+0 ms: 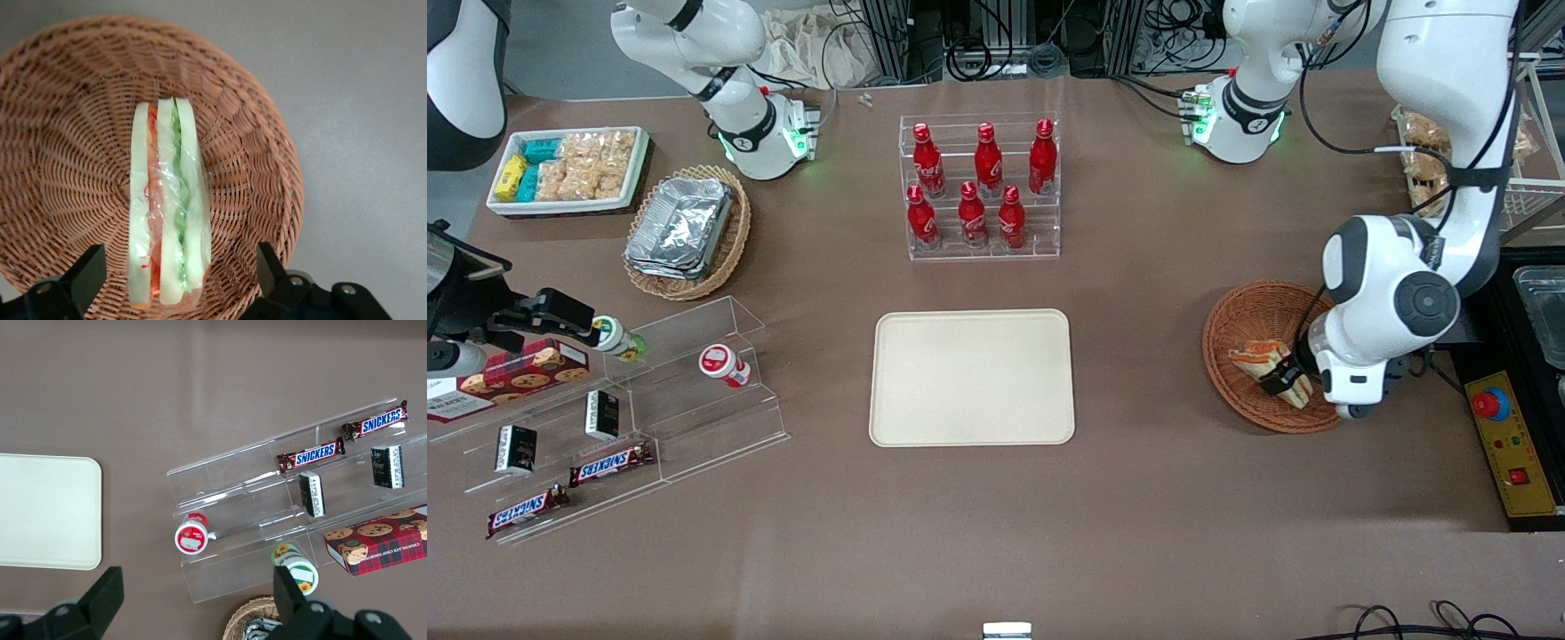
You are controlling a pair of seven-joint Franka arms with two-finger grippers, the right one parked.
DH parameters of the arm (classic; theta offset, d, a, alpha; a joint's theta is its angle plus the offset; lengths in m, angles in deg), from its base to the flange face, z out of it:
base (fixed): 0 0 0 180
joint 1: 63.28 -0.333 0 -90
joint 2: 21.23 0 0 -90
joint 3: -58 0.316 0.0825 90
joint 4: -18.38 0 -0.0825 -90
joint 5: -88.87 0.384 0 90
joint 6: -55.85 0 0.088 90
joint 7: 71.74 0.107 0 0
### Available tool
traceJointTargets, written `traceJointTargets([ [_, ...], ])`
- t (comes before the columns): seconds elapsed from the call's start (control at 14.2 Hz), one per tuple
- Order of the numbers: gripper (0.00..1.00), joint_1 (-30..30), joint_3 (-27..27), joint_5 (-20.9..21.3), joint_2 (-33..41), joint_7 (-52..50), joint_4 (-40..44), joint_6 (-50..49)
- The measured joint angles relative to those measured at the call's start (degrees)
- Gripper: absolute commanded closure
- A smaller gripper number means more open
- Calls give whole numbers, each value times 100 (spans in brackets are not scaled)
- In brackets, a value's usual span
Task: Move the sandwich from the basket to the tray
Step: 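Close the left gripper on the wrapped sandwich, then lift the sandwich and carry it with the left gripper to the tray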
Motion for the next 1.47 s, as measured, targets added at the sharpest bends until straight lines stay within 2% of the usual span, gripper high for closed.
traceJointTargets([
  [0.21, 1, 1, 24, 0, -8, -19, -227, 305],
  [0.28, 5, 1, 32, 0, -8, -19, -348, 454],
  [0.35, 17, 0, 40, 1, -8, -19, -455, 576],
  [0.49, 54, 0, 46, 1, -9, -19, -571, 683],
  [0.7, 100, 0, 50, 1, 26, -19, -564, 680],
  [0.91, 100, 0, 55, 3, 165, -19, -492, 431],
  [1.05, 100, -1, 62, 4, 320, -19, -265, -139],
  [1.47, 100, -1, 59, 7, 596, 246, 1513, -2629],
])
